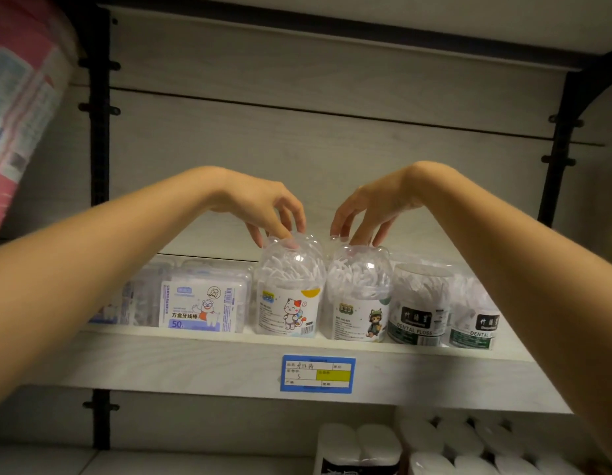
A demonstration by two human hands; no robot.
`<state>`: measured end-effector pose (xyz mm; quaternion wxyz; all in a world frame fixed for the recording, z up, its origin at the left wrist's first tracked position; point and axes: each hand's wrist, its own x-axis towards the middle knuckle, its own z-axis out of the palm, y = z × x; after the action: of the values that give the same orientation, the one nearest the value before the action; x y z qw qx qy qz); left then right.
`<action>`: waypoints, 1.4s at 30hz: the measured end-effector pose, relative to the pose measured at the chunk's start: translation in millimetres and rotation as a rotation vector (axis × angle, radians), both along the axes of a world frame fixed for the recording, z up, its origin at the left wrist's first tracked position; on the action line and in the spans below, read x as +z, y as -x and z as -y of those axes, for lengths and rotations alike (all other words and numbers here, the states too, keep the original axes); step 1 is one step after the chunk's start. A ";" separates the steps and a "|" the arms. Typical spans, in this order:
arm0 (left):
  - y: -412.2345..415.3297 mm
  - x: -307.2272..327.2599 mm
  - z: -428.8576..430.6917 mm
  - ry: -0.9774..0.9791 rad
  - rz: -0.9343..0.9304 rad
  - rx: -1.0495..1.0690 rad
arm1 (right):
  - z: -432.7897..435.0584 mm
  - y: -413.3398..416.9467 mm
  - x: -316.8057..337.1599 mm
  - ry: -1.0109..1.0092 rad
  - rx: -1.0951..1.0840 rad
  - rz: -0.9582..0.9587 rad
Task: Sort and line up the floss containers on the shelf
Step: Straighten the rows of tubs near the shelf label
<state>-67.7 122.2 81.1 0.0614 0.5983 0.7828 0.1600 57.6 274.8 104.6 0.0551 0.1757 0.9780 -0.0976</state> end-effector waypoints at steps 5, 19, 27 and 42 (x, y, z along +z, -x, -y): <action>-0.5 0.6 0.7 0.033 -0.047 0.020 | 3.8 -9.3 3.0 0.019 0.006 -0.004; -102.9 1.5 -71.9 -0.056 -0.254 0.003 | -104.6 -122.0 -62.1 0.248 -0.100 -0.355; -122.6 -7.2 -85.6 0.138 -0.190 0.058 | -101.9 -122.2 -81.0 0.370 0.073 -0.426; -100.7 -6.0 46.0 -0.651 -0.267 0.279 | -42.6 -136.5 -68.6 -0.090 0.064 -0.955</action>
<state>33.0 76.2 75.2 -0.2567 0.4898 0.7659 0.3280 194.1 317.4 36.0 -0.4051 0.0832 0.9021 -0.1233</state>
